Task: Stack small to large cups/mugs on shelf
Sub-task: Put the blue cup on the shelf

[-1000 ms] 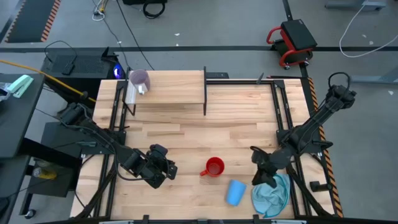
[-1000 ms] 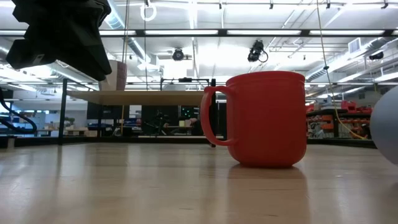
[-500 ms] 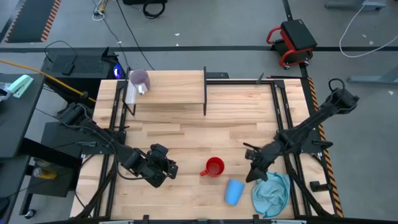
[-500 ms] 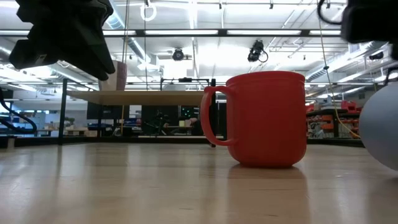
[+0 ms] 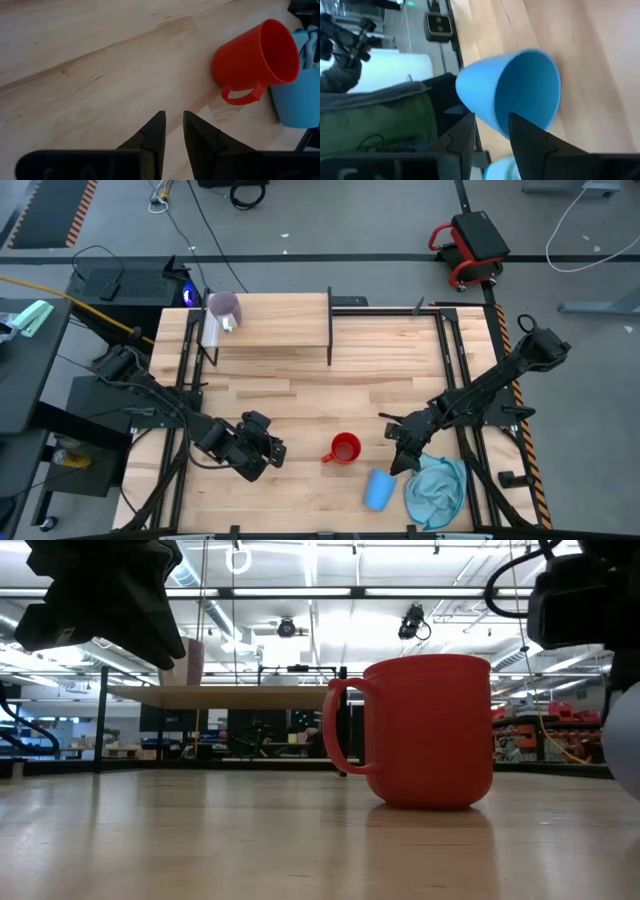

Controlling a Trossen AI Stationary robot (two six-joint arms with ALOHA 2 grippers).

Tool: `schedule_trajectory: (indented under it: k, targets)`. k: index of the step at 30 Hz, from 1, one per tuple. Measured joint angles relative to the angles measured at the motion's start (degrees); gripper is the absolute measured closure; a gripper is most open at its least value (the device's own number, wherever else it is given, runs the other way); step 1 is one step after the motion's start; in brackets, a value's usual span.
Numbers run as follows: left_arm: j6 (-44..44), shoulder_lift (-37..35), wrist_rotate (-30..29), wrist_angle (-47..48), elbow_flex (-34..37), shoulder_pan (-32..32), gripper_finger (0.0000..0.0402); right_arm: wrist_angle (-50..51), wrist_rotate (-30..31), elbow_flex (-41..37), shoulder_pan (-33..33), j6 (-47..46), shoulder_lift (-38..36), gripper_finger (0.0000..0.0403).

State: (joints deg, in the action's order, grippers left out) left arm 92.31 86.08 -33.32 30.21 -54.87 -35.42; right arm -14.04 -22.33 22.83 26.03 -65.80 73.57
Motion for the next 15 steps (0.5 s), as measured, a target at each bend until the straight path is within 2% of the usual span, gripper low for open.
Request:
schedule_trajectory:
  k: [15]
  targets:
    - [0.0, 0.0, 0.0, 0.0, 0.0, 0.0, 0.0327, -8.4, -3.1, 0.0, 1.1, -1.2, 7.3, 0.0282]
